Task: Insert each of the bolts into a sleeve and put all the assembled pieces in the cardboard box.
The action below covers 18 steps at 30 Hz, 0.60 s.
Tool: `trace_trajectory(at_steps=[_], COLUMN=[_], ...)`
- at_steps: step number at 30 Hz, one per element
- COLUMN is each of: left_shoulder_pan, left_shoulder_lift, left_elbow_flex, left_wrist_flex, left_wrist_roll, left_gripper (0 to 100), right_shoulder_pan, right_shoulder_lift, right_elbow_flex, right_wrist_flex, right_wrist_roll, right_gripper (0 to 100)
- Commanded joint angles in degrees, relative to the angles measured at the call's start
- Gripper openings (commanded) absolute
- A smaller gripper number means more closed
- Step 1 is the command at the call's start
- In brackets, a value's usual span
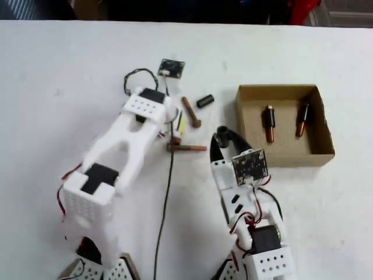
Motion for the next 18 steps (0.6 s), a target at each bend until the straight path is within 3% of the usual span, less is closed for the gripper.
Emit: trace_trajectory(at_steps=[1, 18], left_shoulder_pan=[1.2, 1.2], left_shoulder_lift=[1.0, 10.6], left_elbow_flex=[-3.8, -12.6], left_wrist_flex=[0.3, 3.3], left_wrist_roll=[1.0, 1.1], left_gripper=[21, 21], right_shoulder_pan=[0.5, 0.5], right_shoulder_lift=[-1.0, -1.0], right_elbow_flex=[0.5, 0.5], right_wrist_flex=[0.2, 0.3], right_wrist_roll=[-0.3, -0.2], right_gripper=[1.6, 1.6])
